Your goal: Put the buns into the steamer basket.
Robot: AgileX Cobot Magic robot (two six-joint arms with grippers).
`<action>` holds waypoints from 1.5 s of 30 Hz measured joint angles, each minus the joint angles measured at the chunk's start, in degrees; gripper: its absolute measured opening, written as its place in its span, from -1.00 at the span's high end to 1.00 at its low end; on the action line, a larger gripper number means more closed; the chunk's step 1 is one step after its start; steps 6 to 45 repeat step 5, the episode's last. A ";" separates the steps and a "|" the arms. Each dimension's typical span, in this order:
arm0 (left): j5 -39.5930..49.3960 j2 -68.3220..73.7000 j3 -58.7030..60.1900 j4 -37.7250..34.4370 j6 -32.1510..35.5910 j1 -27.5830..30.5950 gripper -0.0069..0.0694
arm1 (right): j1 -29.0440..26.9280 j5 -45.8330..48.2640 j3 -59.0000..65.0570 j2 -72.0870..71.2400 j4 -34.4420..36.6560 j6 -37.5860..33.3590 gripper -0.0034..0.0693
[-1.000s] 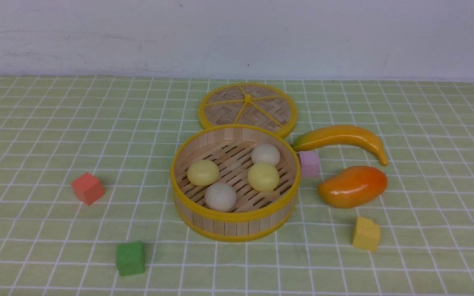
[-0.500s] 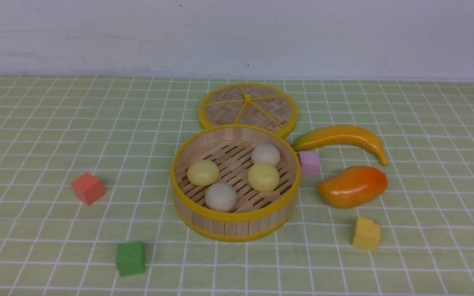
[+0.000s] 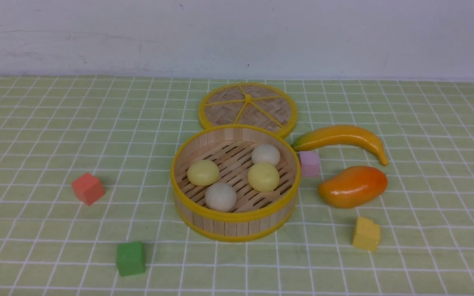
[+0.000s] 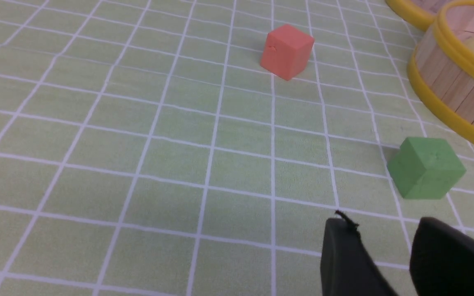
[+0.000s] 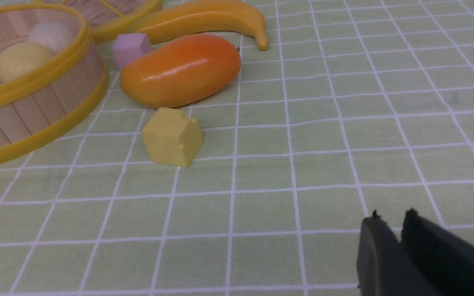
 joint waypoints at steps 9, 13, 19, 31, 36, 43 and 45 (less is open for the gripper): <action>0.00 0.00 0.00 0.00 0.00 0.00 0.20 | 0.00 0.00 0.00 0.00 0.00 0.02 0.64; 0.00 0.00 0.00 0.00 0.00 0.00 0.20 | 0.00 0.00 0.00 0.00 0.00 0.02 0.64; 0.00 0.00 0.00 0.00 0.00 0.00 0.20 | 0.00 0.00 0.00 0.00 0.00 0.02 0.64; 0.00 0.00 0.00 0.00 0.00 0.00 0.20 | 0.00 0.00 0.00 0.00 0.00 0.02 0.64; 0.00 0.00 0.00 0.00 0.00 0.00 0.20 | 0.00 0.00 0.00 0.00 0.00 0.02 0.64; 0.00 0.00 0.00 0.00 0.00 0.00 0.20 | 0.00 0.00 0.00 0.00 0.00 0.02 0.64; 0.00 0.00 0.00 0.00 0.00 0.00 0.20 | 0.00 0.00 0.00 0.00 0.00 0.02 0.64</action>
